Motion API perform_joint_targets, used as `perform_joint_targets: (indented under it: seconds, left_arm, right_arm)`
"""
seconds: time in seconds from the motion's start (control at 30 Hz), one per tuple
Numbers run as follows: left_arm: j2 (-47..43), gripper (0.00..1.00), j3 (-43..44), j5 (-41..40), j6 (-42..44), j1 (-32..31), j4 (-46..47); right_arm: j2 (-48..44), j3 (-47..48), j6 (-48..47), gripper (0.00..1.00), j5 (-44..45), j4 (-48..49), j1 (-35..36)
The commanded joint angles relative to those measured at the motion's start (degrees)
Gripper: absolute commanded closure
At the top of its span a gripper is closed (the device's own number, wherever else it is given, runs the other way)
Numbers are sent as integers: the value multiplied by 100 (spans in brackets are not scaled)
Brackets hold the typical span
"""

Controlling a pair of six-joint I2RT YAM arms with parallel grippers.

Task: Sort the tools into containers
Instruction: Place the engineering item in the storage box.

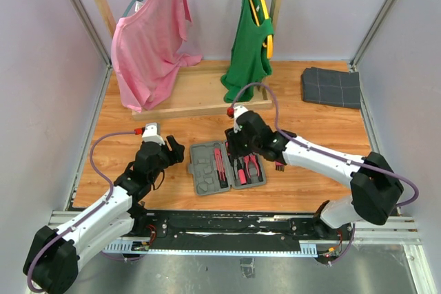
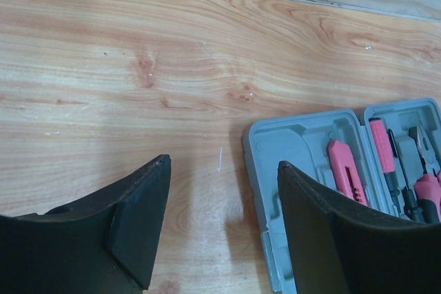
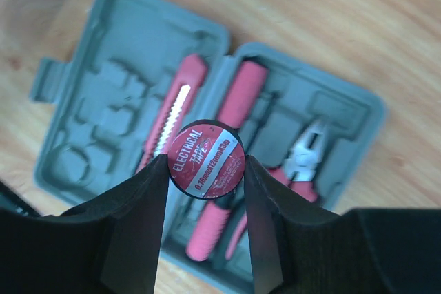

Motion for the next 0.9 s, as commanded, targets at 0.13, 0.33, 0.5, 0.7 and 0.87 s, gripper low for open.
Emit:
perform_joint_targets:
  seconds: [0.13,0.33,0.5,0.7,0.87]
  left_arm:
    - [8,33,37,-116,41,36,147]
    - [-21,33,32,-212,-5,36,100]
    - [-22,33,37,-223,-14,36,100]
    - [-23,33,37,-213,-9,36,100]
    - [-26,33,37,-212,-14,36,100]
  right_arm:
    - [408,296,242,57,-188,122,1160]
    - [745,391,372,57,-386,253,1631]
    - [956,415,437,57,-510,304,1903]
    - [1279,540,502,56,-683,417,1976]
    - [1533,680,457,55,-730,398,2087]
